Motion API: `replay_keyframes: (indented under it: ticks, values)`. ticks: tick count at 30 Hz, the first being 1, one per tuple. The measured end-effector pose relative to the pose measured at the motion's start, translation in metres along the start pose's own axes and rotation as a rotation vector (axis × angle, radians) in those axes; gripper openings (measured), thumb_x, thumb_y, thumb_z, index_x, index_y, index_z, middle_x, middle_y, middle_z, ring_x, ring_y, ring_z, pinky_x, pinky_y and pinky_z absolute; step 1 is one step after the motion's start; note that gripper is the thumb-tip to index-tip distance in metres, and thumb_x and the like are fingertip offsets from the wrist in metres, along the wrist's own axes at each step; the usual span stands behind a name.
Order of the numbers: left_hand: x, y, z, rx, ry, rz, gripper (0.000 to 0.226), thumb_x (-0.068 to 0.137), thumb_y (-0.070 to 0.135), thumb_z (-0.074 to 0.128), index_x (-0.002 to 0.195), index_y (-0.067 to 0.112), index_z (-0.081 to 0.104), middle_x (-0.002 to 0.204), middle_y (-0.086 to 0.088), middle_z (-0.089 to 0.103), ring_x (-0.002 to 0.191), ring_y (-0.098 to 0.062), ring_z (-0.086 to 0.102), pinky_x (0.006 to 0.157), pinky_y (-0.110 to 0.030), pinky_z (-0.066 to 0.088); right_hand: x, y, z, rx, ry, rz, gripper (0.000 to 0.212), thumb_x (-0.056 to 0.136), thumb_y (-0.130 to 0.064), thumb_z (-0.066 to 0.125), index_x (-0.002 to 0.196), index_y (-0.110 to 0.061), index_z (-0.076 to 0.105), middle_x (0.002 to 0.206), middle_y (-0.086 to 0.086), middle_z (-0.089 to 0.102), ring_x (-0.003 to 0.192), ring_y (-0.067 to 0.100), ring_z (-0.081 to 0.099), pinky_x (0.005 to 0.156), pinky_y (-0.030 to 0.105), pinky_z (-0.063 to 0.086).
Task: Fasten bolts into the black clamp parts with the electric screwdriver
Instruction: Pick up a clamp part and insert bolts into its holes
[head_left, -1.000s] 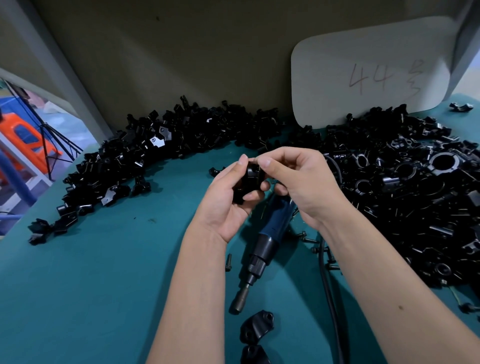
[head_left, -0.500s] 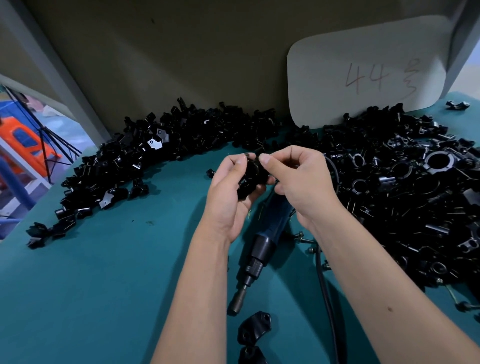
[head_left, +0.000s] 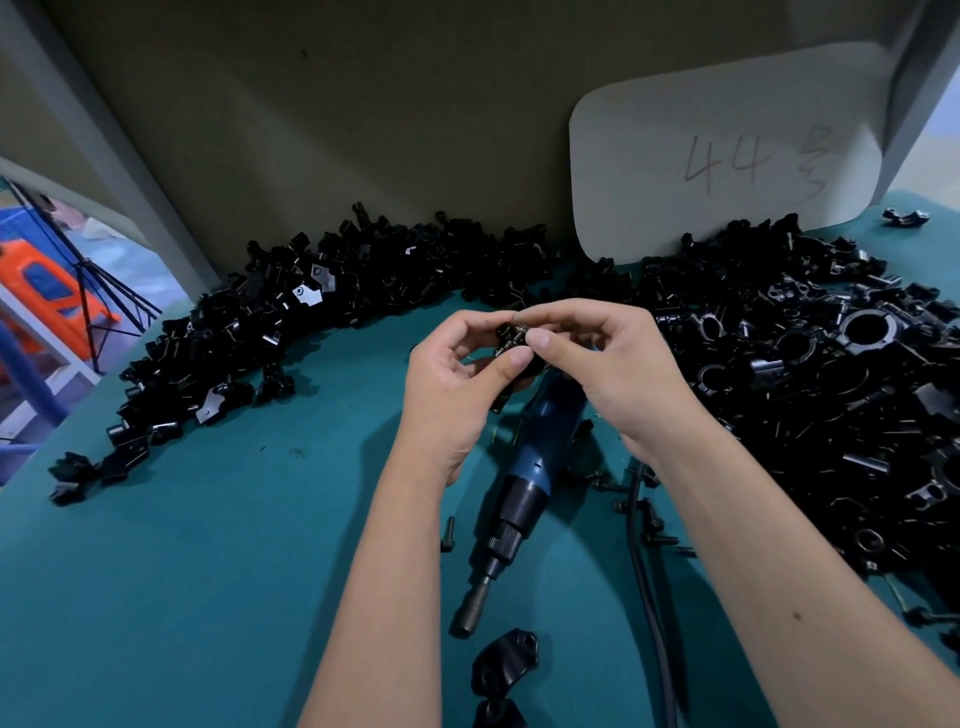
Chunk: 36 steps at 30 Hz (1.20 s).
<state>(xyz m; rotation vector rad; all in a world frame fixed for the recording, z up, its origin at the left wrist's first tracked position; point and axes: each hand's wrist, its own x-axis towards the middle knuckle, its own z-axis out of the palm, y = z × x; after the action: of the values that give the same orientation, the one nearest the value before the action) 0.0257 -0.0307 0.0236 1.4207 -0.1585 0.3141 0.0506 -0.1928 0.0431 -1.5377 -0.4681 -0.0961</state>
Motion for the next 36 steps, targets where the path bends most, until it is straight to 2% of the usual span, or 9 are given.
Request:
replay_keyframes:
  ticks: [5,11,16,19,23,26,29,33,36]
  values:
    - [0.0,0.003,-0.005,0.075,0.003,-0.017,0.033,0.083,0.005,0.084,0.112,0.013,0.071,0.107,-0.014,0.076,0.088,-0.034,0.075,0.08,-0.039,0.063,0.001,-0.002,-0.003,-0.215,-0.052,-0.036,0.006,0.096,-0.016,0.074,0.09,-0.019,0.075,0.087,0.0,0.074,0.088,0.02,0.066,0.084,0.026,0.053]
    - [0.0,0.008,-0.006,0.241,-0.059,0.054,0.028,0.077,0.004,0.086,0.097,0.01,0.068,0.1,-0.011,0.077,0.099,-0.031,0.074,0.089,-0.048,0.061,0.002,-0.002,0.005,-0.686,-0.171,-0.046,0.037,0.107,-0.037,0.048,0.071,-0.034,0.043,0.083,-0.003,0.045,0.092,0.018,0.038,0.084,0.029,0.028]
    - [-0.001,0.004,-0.003,0.2,-0.05,0.034,0.025,0.075,0.006,0.086,0.091,0.014,0.067,0.101,-0.016,0.075,0.1,-0.037,0.072,0.089,-0.051,0.059,0.004,-0.002,0.004,-0.765,-0.091,-0.055,0.052,0.101,-0.055,0.037,0.076,-0.024,0.07,0.088,0.001,0.043,0.098,0.019,0.032,0.085,0.027,0.029]
    - [-0.002,0.003,-0.008,0.175,-0.025,0.009,0.026,0.076,0.004,0.085,0.094,0.008,0.066,0.101,-0.017,0.074,0.095,-0.03,0.071,0.088,-0.055,0.06,0.002,-0.003,0.003,-0.785,-0.204,-0.057,0.039,0.102,-0.052,0.032,0.076,-0.033,0.054,0.091,-0.005,0.042,0.098,0.016,0.03,0.085,0.026,0.029]
    - [-0.002,0.005,-0.011,0.161,-0.028,-0.008,0.027,0.073,0.006,0.083,0.092,0.009,0.064,0.097,-0.013,0.074,0.09,-0.029,0.069,0.09,-0.063,0.058,0.003,0.001,0.006,-0.758,-0.213,-0.105,0.012,0.104,-0.035,0.047,0.097,-0.026,0.049,0.094,-0.004,0.046,0.097,0.018,0.032,0.08,0.026,0.028]
    - [-0.003,0.006,-0.006,0.224,-0.061,0.016,0.029,0.071,0.008,0.085,0.088,0.011,0.061,0.097,-0.021,0.072,0.089,-0.028,0.067,0.09,-0.064,0.055,0.003,0.006,0.007,-0.709,-0.155,-0.164,0.017,0.105,-0.026,0.056,0.089,-0.02,0.05,0.089,-0.001,0.044,0.093,0.019,0.032,0.078,0.016,0.03]
    - [-0.003,0.005,-0.002,0.233,-0.064,0.017,0.03,0.072,0.007,0.085,0.088,0.006,0.059,0.099,-0.023,0.072,0.098,-0.039,0.071,0.092,-0.066,0.053,0.005,0.009,0.006,-0.71,-0.035,-0.258,0.033,0.101,-0.027,0.067,0.077,-0.014,0.048,0.08,0.0,0.046,0.087,0.02,0.036,0.073,0.018,0.031]
    - [-0.004,0.003,0.001,0.25,-0.088,0.015,0.031,0.074,0.004,0.087,0.091,0.003,0.06,0.102,-0.019,0.075,0.102,-0.04,0.07,0.094,-0.06,0.056,0.007,0.011,0.004,-0.731,0.062,-0.313,0.044,0.098,-0.041,0.066,0.07,-0.01,0.05,0.073,0.001,0.05,0.082,0.021,0.042,0.068,0.029,0.031]
    - [-0.003,0.004,0.004,0.064,0.023,-0.023,0.023,0.083,0.0,0.082,0.096,0.006,0.065,0.103,-0.02,0.074,0.095,-0.04,0.072,0.078,-0.042,0.062,0.004,0.009,0.0,-0.635,0.04,-0.277,0.042,0.103,-0.055,0.047,0.085,-0.018,0.057,0.083,-0.005,0.056,0.087,0.017,0.048,0.075,0.027,0.037]
